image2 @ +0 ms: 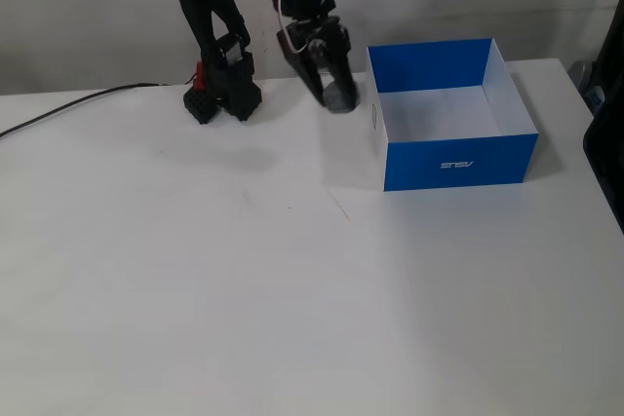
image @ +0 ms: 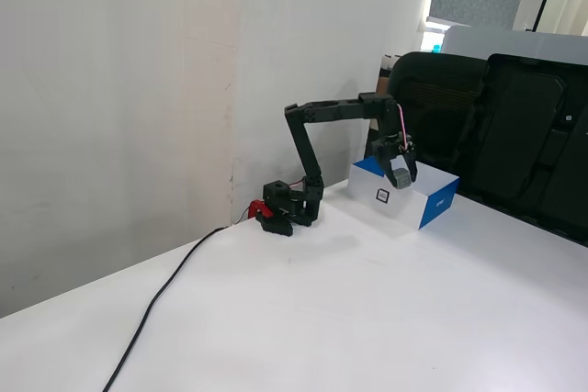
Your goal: Grasp the gray block and put it in the box.
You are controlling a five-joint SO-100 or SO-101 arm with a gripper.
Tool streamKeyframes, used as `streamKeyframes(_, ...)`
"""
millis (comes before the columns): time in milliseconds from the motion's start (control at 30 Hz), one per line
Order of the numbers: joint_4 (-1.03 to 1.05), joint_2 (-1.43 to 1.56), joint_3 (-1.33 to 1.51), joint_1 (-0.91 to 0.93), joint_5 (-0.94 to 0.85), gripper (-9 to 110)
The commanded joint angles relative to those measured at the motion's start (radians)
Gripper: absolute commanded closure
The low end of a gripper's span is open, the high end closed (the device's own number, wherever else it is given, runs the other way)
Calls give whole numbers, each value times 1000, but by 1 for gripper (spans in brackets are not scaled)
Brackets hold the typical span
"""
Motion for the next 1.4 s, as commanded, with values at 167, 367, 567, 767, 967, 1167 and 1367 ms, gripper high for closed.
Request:
streamKeyframes(167,-3,63,-187,126,38,101)
streamKeyframes(367,-60,63,-140,242,64,101)
streamKeyframes(567,-137,66,-43,341,97,101)
streamKeyframes(767,-265,51,103,351,109,101)
streamKeyframes(967,-336,12,167,339,109,98)
streamKeyframes(1167,-319,14,169,339,114,75)
streamKeyframes(1367,-302,15,156,331,118,71)
